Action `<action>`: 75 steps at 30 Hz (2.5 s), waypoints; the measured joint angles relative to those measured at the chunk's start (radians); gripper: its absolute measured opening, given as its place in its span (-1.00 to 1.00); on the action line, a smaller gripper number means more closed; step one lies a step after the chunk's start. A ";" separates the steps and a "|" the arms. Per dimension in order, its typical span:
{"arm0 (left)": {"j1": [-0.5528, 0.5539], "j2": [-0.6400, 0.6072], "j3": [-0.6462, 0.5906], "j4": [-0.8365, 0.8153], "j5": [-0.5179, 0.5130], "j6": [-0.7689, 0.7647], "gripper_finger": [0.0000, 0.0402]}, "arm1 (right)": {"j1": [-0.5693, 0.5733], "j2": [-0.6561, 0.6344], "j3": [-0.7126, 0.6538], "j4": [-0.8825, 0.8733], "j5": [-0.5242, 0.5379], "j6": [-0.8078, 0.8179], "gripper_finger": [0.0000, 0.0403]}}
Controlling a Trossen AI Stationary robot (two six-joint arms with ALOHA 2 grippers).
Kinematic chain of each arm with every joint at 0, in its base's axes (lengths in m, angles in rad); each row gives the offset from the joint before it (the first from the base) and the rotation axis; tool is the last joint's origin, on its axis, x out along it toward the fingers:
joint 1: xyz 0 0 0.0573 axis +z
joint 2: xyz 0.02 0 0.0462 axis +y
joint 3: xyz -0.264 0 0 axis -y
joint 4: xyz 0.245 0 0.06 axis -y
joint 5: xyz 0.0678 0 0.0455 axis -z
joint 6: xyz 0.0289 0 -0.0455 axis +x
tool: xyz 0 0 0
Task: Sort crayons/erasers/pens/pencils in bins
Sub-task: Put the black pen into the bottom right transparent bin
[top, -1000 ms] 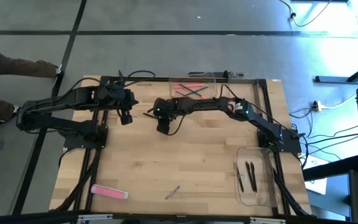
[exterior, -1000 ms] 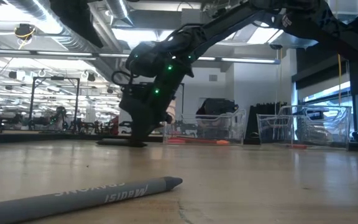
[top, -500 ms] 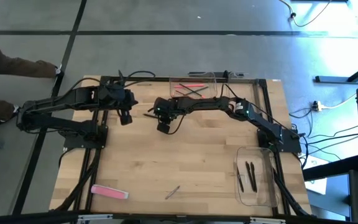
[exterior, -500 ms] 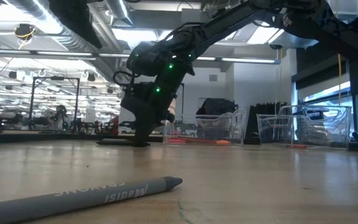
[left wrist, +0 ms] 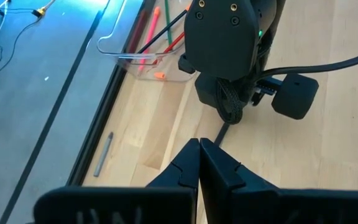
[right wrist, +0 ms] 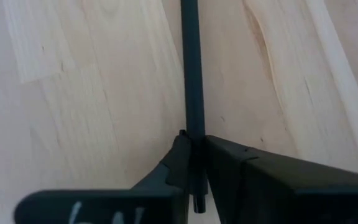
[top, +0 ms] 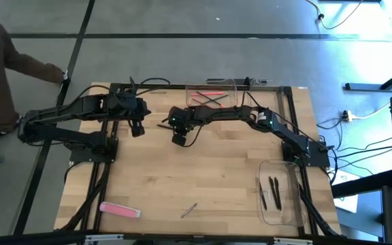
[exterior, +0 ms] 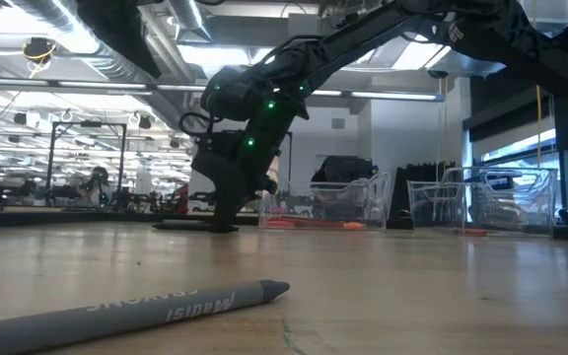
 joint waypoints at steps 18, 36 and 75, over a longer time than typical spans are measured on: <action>0.000 0.000 0.000 -0.001 0.000 0.000 -0.99 | 0.021 0.008 0.175 -0.187 0.019 -0.018 -0.79; 0.000 0.001 0.001 -0.092 0.015 -0.051 -0.87 | 0.025 0.005 0.209 -0.230 0.027 -0.001 -0.79; 0.000 0.000 0.000 -0.139 0.015 -0.049 -0.76 | 0.114 -0.062 0.381 -0.618 0.140 0.084 -0.79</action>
